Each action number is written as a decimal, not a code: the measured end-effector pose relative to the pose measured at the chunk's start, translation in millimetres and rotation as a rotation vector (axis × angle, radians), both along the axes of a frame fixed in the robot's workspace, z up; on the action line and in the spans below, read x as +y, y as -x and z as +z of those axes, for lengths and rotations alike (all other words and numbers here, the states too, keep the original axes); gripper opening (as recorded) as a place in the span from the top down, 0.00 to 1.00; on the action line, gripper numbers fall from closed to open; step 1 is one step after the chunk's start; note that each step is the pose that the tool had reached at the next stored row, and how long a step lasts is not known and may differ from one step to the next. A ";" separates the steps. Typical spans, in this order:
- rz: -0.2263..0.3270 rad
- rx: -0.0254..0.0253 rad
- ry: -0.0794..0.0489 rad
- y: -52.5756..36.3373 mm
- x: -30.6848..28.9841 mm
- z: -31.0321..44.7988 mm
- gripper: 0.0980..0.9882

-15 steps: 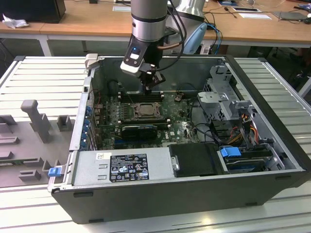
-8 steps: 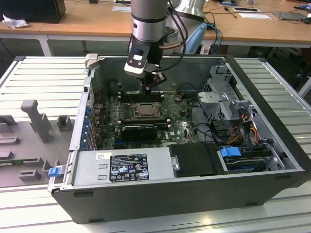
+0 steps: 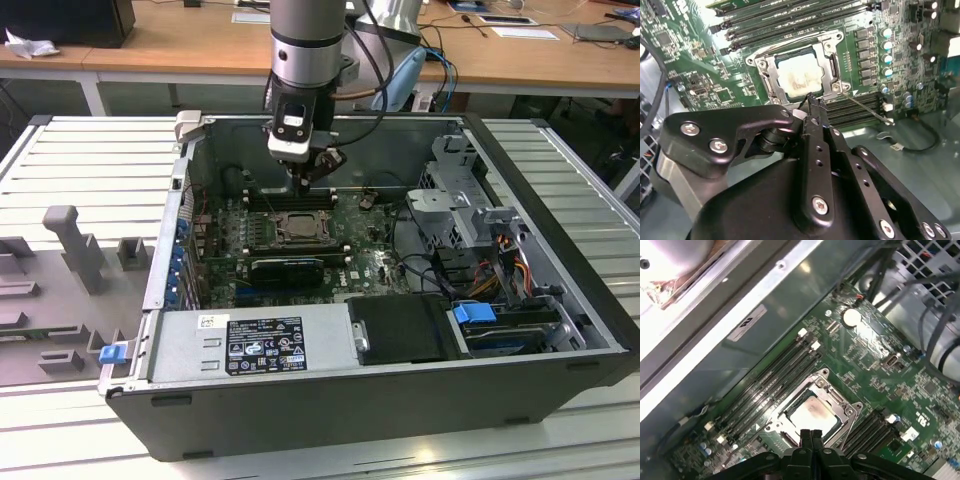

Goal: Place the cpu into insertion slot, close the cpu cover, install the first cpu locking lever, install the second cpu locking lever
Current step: 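Install the first cpu locking lever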

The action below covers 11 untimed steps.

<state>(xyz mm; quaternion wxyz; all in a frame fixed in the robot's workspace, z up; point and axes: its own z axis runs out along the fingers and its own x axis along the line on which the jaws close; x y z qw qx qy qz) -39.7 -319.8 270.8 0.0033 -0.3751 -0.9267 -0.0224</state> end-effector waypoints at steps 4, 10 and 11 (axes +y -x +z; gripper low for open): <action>0.089 0.0000 0.000 0.0 0.0 0.0 0.99; 0.237 -0.0001 0.000 0.0 0.0 0.0 0.99; 0.246 0.0000 0.000 0.0 0.0 0.0 0.99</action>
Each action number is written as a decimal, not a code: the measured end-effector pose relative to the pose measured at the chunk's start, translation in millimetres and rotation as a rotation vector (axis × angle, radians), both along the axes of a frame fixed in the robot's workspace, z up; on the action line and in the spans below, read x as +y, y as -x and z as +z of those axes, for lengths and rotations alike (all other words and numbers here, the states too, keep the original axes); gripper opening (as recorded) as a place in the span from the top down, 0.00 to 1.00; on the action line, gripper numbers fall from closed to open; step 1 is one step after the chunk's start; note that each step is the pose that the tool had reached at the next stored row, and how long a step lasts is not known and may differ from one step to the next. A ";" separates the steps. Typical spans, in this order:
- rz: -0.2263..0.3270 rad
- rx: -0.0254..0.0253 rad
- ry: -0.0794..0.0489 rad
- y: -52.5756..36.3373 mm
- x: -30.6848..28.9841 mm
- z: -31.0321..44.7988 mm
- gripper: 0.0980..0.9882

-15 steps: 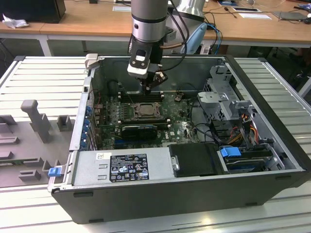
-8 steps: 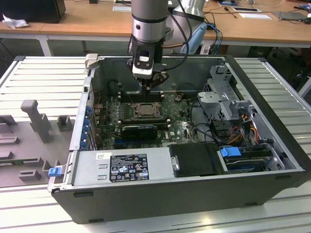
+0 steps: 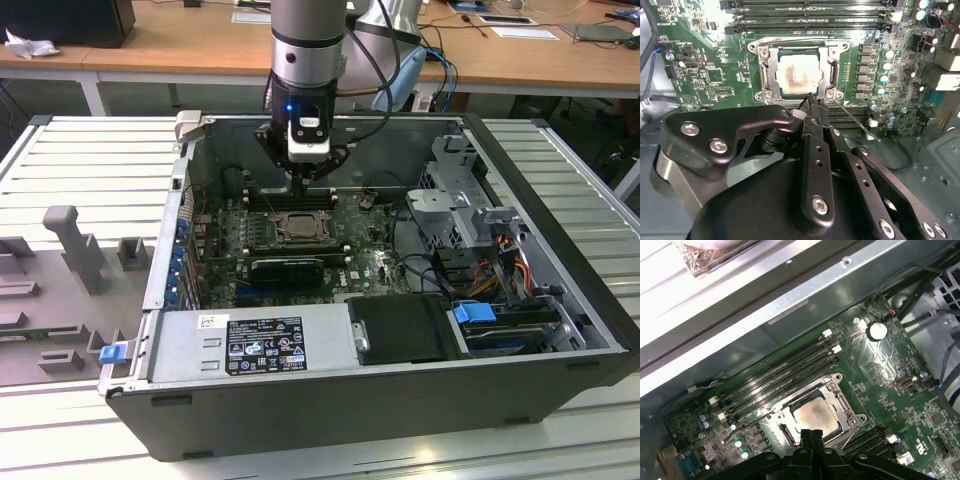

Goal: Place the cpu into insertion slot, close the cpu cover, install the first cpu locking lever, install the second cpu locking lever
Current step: 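Install the first cpu locking lever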

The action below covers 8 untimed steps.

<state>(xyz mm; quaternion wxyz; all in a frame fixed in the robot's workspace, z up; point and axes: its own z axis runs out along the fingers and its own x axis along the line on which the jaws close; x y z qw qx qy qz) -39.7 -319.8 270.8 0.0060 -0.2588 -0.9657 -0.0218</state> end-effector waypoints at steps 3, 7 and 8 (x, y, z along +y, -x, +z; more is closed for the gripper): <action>0.051 0.0000 0.000 0.0 0.0 0.0 0.99; 0.101 0.0000 0.000 0.0 0.0 0.0 0.99; 0.112 0.0000 0.000 0.0 0.0 0.0 0.99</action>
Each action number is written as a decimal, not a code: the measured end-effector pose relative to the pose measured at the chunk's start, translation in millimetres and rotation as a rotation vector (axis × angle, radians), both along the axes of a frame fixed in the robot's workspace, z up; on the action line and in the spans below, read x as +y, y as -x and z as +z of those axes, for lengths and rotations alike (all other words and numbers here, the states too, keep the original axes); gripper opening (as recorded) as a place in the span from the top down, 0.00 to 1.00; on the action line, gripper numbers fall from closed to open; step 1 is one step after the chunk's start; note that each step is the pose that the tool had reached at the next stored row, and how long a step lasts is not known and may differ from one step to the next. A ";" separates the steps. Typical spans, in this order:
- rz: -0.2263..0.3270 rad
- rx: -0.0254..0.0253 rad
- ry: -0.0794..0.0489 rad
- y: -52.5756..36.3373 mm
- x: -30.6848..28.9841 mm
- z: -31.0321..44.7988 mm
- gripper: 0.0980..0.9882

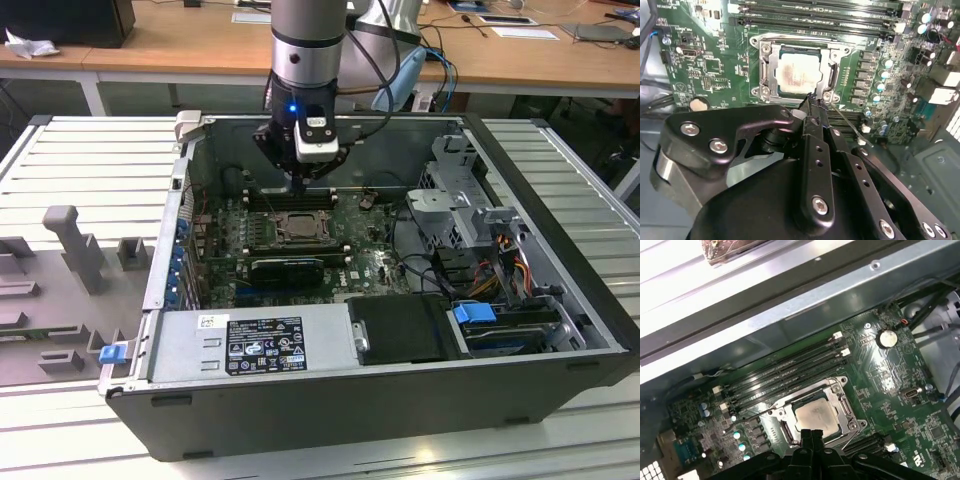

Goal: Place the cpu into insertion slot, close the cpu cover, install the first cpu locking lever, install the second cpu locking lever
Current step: 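Install the first cpu locking lever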

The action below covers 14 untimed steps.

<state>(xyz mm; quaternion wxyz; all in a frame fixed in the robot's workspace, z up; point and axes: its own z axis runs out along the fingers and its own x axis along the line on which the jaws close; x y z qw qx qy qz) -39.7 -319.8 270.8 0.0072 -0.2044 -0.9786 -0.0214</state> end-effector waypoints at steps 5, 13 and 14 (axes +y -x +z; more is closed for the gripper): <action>0.096 0.0000 0.000 0.0 0.0 0.0 0.99; 0.200 0.0000 0.000 2.6 -0.4 -0.2 0.99; 0.218 0.0000 0.000 2.6 -0.4 -0.3 0.99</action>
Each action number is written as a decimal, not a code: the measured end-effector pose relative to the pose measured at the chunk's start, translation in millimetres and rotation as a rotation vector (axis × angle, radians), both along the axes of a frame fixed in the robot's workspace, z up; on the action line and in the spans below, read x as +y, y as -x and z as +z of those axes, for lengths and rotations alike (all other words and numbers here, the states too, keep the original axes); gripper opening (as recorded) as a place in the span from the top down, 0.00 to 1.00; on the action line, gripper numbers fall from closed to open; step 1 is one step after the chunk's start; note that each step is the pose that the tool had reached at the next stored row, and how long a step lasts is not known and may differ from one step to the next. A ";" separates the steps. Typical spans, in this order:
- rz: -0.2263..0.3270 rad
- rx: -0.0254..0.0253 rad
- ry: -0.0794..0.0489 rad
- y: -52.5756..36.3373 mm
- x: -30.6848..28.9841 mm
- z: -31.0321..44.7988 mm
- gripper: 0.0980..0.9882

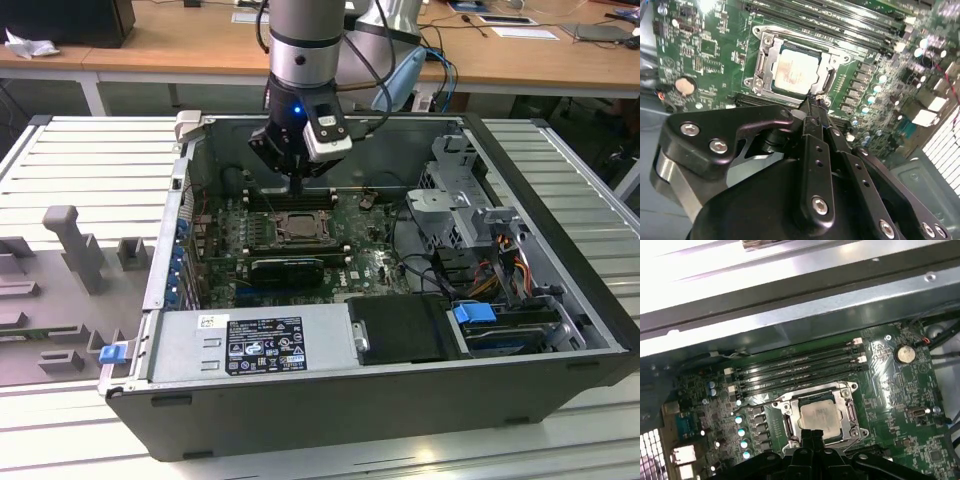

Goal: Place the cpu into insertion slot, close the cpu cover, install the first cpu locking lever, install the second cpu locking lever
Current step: 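Install the first cpu locking lever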

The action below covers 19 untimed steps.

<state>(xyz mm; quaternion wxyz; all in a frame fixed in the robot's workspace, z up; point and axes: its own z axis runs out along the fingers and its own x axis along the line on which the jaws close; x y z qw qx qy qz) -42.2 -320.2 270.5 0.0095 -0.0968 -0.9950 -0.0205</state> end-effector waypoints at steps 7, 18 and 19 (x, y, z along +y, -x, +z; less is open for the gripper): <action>0.143 -0.0046 0.000 3.5 0.0 -0.6 0.99; 0.199 -0.0202 -0.001 42.2 0.0 -9.3 0.99; 0.199 -0.0212 -0.002 45.9 0.0 -9.4 0.99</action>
